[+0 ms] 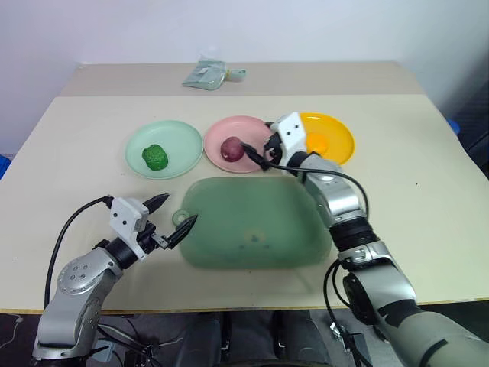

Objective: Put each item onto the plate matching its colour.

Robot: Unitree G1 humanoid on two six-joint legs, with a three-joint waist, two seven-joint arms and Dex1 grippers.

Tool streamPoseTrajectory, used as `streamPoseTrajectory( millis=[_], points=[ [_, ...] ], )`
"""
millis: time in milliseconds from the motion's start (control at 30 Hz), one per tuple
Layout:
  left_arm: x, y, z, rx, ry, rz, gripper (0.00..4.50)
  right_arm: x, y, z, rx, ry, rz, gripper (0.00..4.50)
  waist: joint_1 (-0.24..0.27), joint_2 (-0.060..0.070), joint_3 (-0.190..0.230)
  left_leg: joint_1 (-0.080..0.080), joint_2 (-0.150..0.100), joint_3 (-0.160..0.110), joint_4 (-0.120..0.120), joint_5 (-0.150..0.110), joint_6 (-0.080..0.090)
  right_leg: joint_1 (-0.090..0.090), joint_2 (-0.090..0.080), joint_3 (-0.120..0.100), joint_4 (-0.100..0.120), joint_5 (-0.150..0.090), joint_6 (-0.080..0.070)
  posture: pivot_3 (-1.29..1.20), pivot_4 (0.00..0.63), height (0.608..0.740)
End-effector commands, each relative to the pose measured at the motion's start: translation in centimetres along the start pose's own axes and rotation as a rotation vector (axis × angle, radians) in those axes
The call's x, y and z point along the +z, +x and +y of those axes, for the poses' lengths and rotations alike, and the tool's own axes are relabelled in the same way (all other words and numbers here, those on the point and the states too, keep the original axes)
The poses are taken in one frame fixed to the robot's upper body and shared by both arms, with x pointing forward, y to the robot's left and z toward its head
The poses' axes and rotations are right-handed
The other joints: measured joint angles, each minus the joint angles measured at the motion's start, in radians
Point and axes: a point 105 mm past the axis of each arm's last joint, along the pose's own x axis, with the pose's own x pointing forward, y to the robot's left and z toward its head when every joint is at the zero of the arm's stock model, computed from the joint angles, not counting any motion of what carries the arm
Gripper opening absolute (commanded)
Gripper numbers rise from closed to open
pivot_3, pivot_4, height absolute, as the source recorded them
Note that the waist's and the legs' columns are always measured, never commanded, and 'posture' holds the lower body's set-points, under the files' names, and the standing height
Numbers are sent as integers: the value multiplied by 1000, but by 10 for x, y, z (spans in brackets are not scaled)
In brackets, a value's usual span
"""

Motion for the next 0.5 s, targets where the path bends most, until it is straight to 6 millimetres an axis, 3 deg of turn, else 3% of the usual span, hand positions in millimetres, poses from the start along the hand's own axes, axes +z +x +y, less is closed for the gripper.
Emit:
streamPoseTrajectory(
  millis=[33, 233, 367, 500],
  points=[
    [16, -16, 25, 116, 75, -25, 4500, 12, -50, -22, 48, -7, -61, 4453, 3, 0, 0, 0, 0, 0, 0, 0, 0, 1, 0, 0, -1, 0, 0, 0, 150, 740],
    [20, -41, 62, 260, 99, 0, 4500, -13, -136, -44, 98, 55, 100, 4453, 0, 0, 0, 1, 1, 1, 0, -1, 1, 2, -1, 0, -4, 0, 0, 0, 150, 740],
    [17, -56, 71, 290, 108, 38, 4500, -19, -164, -48, 88, 84, 164, 4453, -5, 0, 0, 2, 2, 2, 0, -1, 1, 2, -1, 1, -4, 0, 0, 0, 150, 740],
    [18, -60, 70, 303, 99, 37, 4500, -18, -168, -47, 96, 100, 176, 4453, 1, 0, 0, 2, 2, 2, 0, -1, 1, 2, -2, 1, -4, 0, 0, 0, 150, 740]
  ],
)
